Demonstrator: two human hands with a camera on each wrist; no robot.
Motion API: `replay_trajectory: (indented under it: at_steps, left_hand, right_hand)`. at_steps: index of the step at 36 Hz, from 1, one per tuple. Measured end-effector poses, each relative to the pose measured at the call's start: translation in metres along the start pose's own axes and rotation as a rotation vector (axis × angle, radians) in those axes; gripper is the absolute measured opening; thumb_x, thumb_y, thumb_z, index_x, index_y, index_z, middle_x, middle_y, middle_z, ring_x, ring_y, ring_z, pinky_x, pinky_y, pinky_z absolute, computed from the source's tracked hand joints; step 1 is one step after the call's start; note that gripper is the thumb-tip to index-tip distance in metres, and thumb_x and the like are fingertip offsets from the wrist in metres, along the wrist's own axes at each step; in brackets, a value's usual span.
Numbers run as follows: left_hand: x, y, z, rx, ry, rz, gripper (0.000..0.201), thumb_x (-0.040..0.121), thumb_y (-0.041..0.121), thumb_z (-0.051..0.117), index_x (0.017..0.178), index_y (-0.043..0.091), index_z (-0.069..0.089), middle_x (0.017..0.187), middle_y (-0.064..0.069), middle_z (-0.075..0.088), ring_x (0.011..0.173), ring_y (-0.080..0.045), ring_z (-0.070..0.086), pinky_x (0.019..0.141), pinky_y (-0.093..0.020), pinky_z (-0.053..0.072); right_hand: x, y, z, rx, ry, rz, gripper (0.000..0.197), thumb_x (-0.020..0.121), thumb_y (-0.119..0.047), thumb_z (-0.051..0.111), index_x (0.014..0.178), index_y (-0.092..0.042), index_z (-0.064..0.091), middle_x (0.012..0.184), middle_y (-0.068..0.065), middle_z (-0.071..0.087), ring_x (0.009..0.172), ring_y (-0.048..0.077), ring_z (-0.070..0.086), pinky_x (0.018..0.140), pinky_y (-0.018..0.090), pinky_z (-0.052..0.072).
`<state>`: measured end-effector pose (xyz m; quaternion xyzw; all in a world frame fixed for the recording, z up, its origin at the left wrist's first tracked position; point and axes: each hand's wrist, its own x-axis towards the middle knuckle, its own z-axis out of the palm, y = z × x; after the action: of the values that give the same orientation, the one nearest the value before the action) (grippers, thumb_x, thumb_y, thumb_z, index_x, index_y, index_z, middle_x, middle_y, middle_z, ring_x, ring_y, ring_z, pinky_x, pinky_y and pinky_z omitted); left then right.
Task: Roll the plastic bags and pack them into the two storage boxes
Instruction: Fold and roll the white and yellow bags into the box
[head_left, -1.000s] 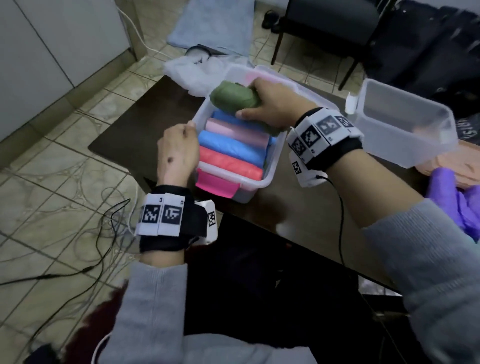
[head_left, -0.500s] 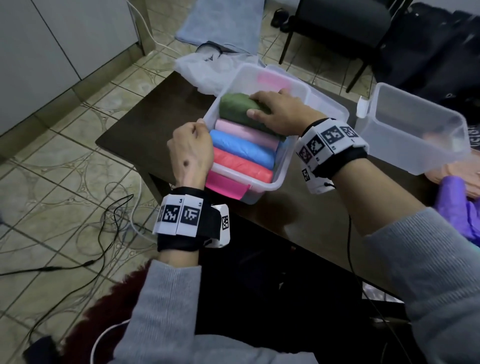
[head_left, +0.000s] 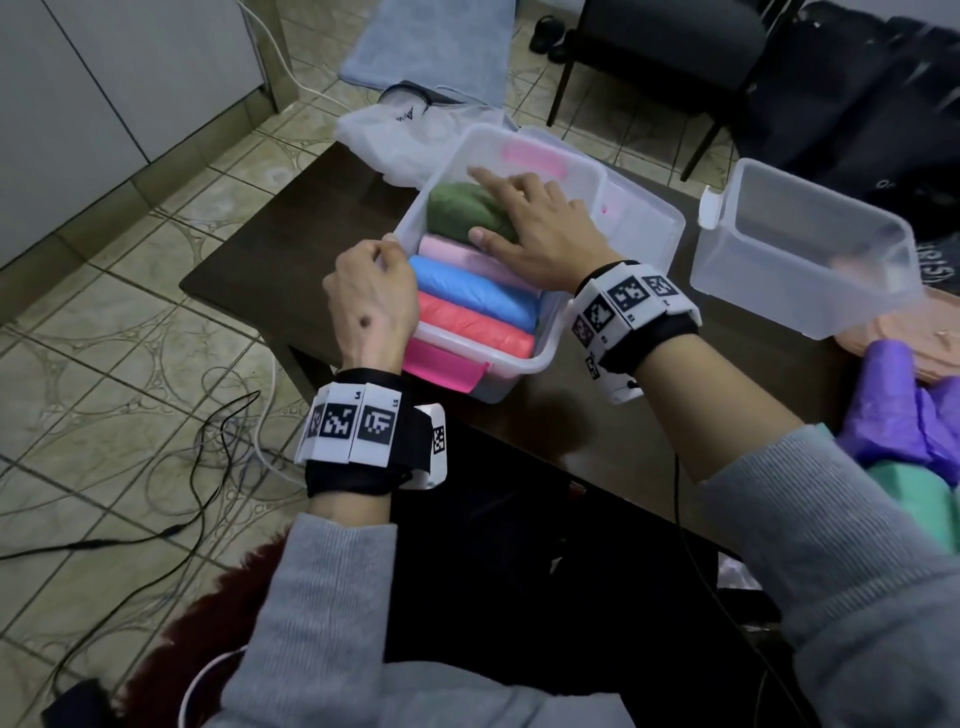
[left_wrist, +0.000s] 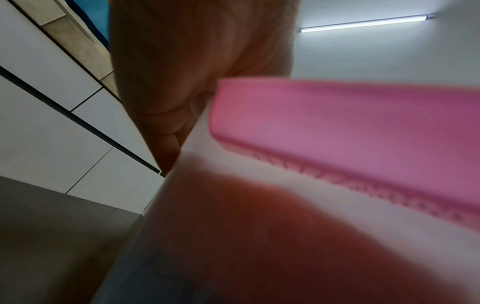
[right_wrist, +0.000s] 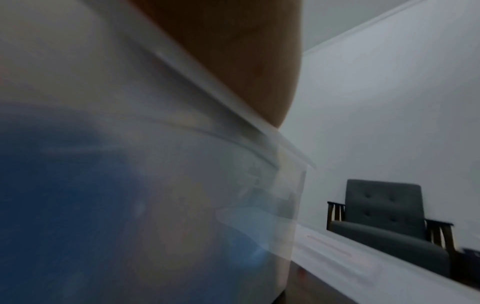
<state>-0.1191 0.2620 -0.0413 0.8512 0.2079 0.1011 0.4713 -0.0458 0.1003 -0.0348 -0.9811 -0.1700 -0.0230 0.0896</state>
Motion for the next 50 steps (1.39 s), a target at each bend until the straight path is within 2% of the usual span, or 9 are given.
replay_trajectory:
  at_steps: [6, 11, 14, 16, 22, 26, 31, 39, 50]
  left_hand:
    - [-0.001, 0.0, 0.001, -0.01, 0.052, 0.06, 0.032, 0.096, 0.023, 0.039, 0.116, 0.012, 0.061, 0.121, -0.01, 0.062, 0.114, -0.026, 0.054, 0.091, -0.026, 0.036]
    - [-0.014, 0.012, 0.007, 0.076, 0.133, 0.364, 0.034, 0.093, 0.017, 0.044, 0.124, 0.007, 0.054, 0.139, -0.012, 0.045, 0.132, -0.024, 0.035, 0.111, -0.034, 0.028]
    - [-0.04, 0.041, 0.017, -0.007, 0.081, 0.529, 0.03, 0.093, 0.014, 0.044, 0.12, 0.008, 0.057, 0.137, -0.011, 0.047, 0.132, -0.021, 0.037, 0.108, -0.02, 0.022]
    - [-0.063, 0.061, 0.03, -0.095, -0.023, 0.619, 0.027, 0.093, 0.012, 0.046, 0.116, 0.01, 0.06, 0.134, -0.008, 0.051, 0.13, -0.017, 0.04, 0.103, -0.012, 0.021]
    - [-0.13, 0.085, 0.093, -0.18, -0.435, 0.72, 0.024, 0.091, 0.014, 0.052, 0.112, 0.01, 0.063, 0.127, -0.007, 0.056, 0.124, -0.017, 0.048, 0.104, -0.02, 0.029]
    - [-0.151, 0.073, 0.142, 0.077, -0.663, 0.733, 0.034, 0.095, 0.024, 0.048, 0.126, 0.01, 0.053, 0.139, -0.01, 0.046, 0.134, -0.021, 0.035, 0.112, -0.029, 0.024]
    - [-0.167, 0.05, 0.18, 0.528, -0.906, 0.63, 0.056, 0.098, 0.039, 0.042, 0.144, 0.01, 0.028, 0.156, -0.019, 0.009, 0.145, -0.034, 0.005, 0.117, -0.042, 0.007]
    - [-0.175, 0.014, 0.2, 0.687, -0.927, 0.677, 0.074, 0.097, 0.052, 0.03, 0.151, 0.011, -0.001, 0.157, -0.016, -0.013, 0.144, -0.031, -0.014, 0.116, -0.043, -0.006]
    - [-0.184, -0.011, 0.202, 0.642, -0.695, 0.825, 0.067, 0.097, 0.054, 0.019, 0.152, 0.016, 0.006, 0.159, -0.011, -0.004, 0.146, -0.025, -0.008, 0.118, -0.039, -0.006]
  right_hand:
    - [-0.019, 0.008, 0.004, 0.362, 0.381, 0.055, 0.072, 0.086, -0.056, 0.035, 0.148, -0.022, 0.024, 0.138, 0.011, 0.037, 0.125, 0.023, 0.038, 0.102, 0.037, 0.032]
    - [-0.06, 0.029, 0.016, 0.473, 0.62, 0.208, 0.061, 0.092, -0.038, 0.045, 0.146, -0.015, 0.028, 0.136, 0.013, 0.036, 0.123, 0.013, 0.032, 0.101, 0.02, 0.023]
    - [-0.089, 0.05, 0.018, 0.463, 0.673, 0.324, 0.059, 0.091, -0.031, 0.048, 0.145, -0.014, 0.031, 0.133, 0.013, 0.036, 0.122, 0.014, 0.033, 0.102, 0.025, 0.027]
    - [-0.111, 0.065, 0.016, 0.426, 0.676, 0.407, 0.057, 0.091, -0.028, 0.049, 0.143, -0.014, 0.033, 0.13, 0.014, 0.037, 0.119, 0.018, 0.036, 0.102, 0.03, 0.031]
    - [-0.18, 0.111, -0.005, 0.253, 0.654, 0.734, 0.053, 0.09, -0.022, 0.055, 0.139, -0.009, 0.039, 0.13, 0.018, 0.038, 0.123, 0.031, 0.038, 0.102, 0.036, 0.03]
    - [-0.228, 0.137, -0.026, 0.078, 0.567, 1.053, 0.054, 0.088, -0.021, 0.053, 0.138, -0.01, 0.037, 0.138, 0.019, 0.033, 0.128, 0.035, 0.032, 0.101, 0.043, 0.03]
    - [-0.284, 0.158, -0.038, -0.083, 0.466, 1.394, 0.059, 0.085, -0.021, 0.053, 0.14, -0.011, 0.034, 0.141, 0.019, 0.03, 0.129, 0.036, 0.029, 0.101, 0.046, 0.03]
    - [-0.331, 0.174, -0.031, -0.059, 0.246, 1.638, 0.068, 0.089, -0.034, 0.053, 0.145, -0.009, 0.024, 0.147, 0.02, 0.022, 0.134, 0.035, 0.023, 0.104, 0.045, 0.026]
    - [-0.332, 0.184, -0.029, 0.001, 0.162, 1.715, 0.063, 0.086, -0.02, 0.057, 0.14, -0.007, 0.028, 0.141, 0.023, 0.03, 0.129, 0.036, 0.031, 0.103, 0.044, 0.029]
